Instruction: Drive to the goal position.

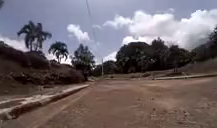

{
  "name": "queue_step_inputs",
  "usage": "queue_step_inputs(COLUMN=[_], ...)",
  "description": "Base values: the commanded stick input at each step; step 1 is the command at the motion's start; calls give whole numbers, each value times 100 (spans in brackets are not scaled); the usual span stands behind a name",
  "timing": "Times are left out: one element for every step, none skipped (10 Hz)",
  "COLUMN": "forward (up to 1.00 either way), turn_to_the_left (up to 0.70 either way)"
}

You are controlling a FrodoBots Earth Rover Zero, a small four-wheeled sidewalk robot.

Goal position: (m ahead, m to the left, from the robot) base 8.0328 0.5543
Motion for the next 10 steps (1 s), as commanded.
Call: queue_step_inputs(forward=[70, 70, 70, 70, 70, 70, 70, 70, 70, 70], turn_to_the_left=[0, 0, 0, 0, 0, 0, 0, 0, 0, 0])
